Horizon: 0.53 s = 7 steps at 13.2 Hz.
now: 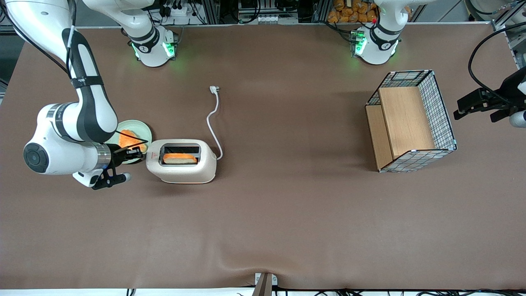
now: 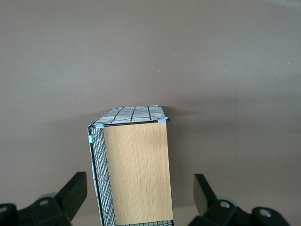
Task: Press toaster button with right arm
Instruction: 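Lower the right gripper onto the toaster's lever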
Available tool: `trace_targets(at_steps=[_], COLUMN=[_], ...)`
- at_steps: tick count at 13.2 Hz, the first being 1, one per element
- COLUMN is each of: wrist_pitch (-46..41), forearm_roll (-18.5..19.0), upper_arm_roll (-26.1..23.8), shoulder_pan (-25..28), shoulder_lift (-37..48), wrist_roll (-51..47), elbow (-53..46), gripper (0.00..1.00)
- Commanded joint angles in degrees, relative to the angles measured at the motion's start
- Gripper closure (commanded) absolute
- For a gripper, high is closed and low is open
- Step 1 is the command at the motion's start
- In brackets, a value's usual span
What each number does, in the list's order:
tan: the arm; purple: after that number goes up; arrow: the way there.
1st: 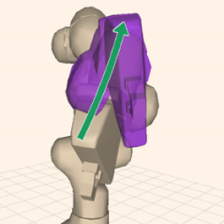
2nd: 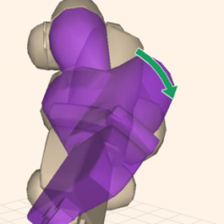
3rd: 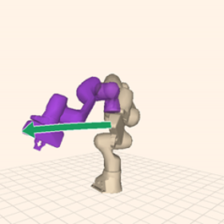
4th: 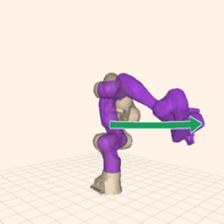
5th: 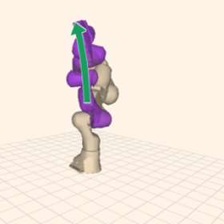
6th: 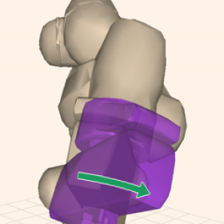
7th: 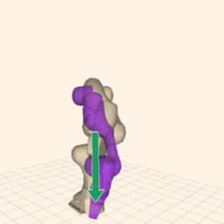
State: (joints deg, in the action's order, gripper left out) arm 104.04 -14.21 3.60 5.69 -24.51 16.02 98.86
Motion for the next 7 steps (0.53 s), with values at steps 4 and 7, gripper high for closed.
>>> trace_targets(at_steps=[4, 7], wrist_pitch=[-0.2, -0.1], forearm_roll=[-5.4, -5.9], upper_arm_roll=[-0.3, -0.3], shoulder_pan=[-2.1, -2.5], shoulder_lift=[-2.0, -2.7], wrist_roll=[2.8, 3.1], elbow=[0.4, 0.3], gripper=[1.00, 1.00])
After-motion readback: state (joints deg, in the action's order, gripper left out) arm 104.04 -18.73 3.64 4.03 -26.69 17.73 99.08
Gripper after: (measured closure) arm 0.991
